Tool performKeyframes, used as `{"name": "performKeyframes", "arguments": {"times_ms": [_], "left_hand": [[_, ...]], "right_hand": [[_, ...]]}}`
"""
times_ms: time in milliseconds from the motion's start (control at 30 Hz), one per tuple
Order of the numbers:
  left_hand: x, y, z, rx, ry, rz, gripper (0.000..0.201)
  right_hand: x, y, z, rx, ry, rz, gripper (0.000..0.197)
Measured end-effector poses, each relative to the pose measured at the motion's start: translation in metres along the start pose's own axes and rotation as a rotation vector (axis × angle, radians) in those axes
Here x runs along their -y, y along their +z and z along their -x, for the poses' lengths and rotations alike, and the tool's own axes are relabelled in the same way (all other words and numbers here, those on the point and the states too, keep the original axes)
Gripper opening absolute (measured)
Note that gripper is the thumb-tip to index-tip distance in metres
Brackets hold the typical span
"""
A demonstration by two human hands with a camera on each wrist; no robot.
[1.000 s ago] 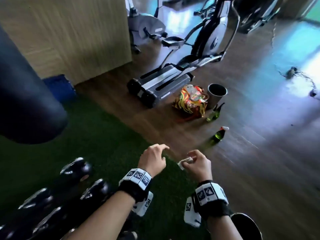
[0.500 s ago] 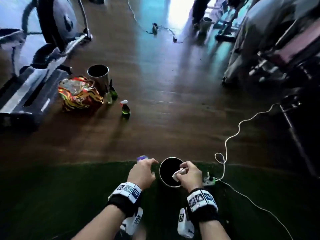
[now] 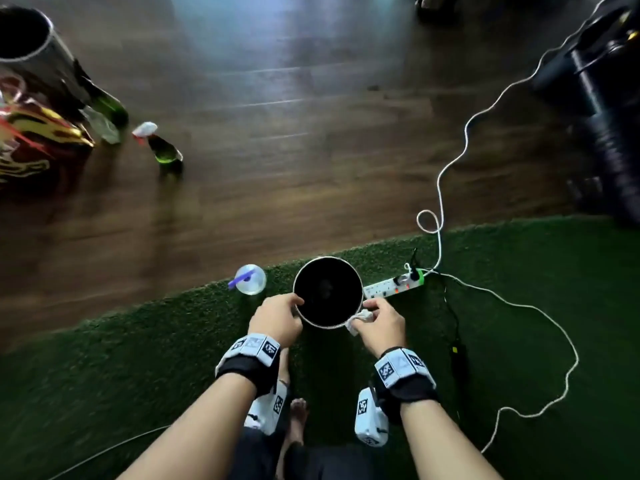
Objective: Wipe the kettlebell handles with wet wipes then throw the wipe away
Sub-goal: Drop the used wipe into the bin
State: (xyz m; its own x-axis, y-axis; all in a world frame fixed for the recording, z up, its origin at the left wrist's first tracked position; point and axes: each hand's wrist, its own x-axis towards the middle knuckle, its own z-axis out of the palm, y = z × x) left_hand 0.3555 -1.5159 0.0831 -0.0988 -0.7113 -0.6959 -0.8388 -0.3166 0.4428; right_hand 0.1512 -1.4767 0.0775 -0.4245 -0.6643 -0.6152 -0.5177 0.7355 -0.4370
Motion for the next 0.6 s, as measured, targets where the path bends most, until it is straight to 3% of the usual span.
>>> {"name": "performKeyframes", "arguments": {"times_ms": [300, 500, 600], "left_hand": [[0.057, 0.068, -0.142, 0.1, -0.064, 0.224, 0.035], [0.069, 0.092, -0.178, 0.092, -0.111, 0.272, 0.038], [0.069, 0.097, -0.184, 0.083, -0.106, 0.299, 0.039]], "right_hand": [[-0.043, 0.099, -0.128, 0.031, 0.104, -0.021, 0.032], [-0.059, 0.131, -0.163, 0.102, 0.111, -0.025, 0.035], [-0.064, 0.137, -0.171, 0.156, 0.113, -0.037, 0.051]]}}
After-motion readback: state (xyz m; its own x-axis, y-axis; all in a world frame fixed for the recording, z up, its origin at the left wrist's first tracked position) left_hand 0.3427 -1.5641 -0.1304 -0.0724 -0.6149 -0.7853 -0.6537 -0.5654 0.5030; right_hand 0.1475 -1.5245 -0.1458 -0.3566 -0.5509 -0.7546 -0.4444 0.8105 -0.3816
